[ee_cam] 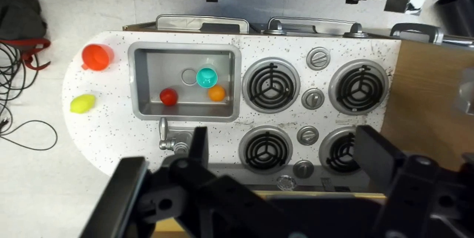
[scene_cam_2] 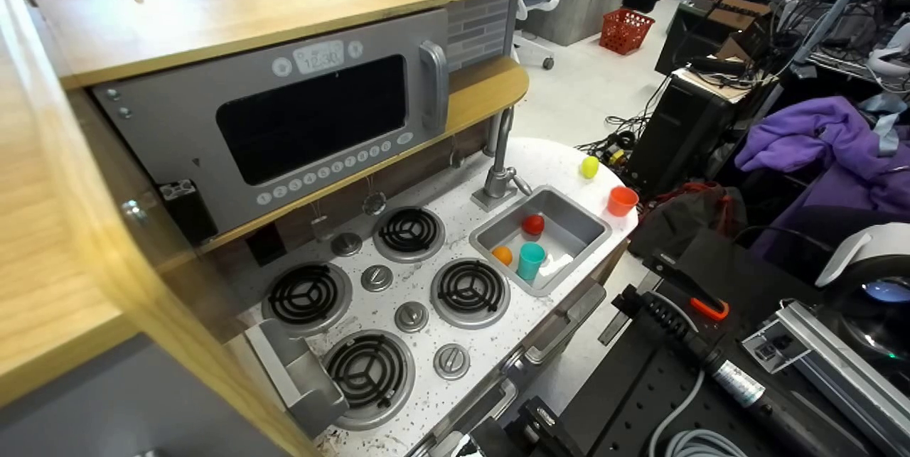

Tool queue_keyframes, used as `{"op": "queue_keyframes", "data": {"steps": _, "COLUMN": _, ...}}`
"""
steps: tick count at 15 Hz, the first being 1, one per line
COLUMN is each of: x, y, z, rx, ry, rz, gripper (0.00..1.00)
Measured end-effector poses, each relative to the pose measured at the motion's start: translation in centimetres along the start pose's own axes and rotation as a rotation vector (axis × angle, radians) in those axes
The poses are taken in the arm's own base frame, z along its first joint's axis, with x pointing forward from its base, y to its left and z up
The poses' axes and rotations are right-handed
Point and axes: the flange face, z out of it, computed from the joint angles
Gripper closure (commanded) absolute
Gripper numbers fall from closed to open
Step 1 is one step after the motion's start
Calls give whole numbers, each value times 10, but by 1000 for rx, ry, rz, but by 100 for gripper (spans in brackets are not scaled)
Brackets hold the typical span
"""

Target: Take the blue cup out of the sink and put it in the orange cup

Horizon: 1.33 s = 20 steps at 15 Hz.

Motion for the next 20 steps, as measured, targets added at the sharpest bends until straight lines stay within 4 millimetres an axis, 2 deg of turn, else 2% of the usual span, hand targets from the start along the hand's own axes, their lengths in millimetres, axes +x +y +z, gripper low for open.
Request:
{"op": "queue_keyframes", "data": {"steps": 4, "x": 36, "y": 19, "z": 53, "rx": -4, "ry": -42, "rz": 23, "gripper": 0}}
{"op": "queue_keyframes", "data": {"steps": 8, "x": 61, "y": 44, "z": 102, "rx": -7, "ry": -90, "rz": 59, "gripper": 0}}
{"op": "queue_keyframes", "data": {"steps": 14, "x": 84, "y": 75, "z": 171, "rx": -12, "ry": -150, "rz": 91, "gripper": 0}}
{"op": "queue_keyframes", "data": {"steps": 20, "x": 93, "y": 101, "z": 232, "rx": -29, "ry": -177, "rz": 113, "gripper": 0}}
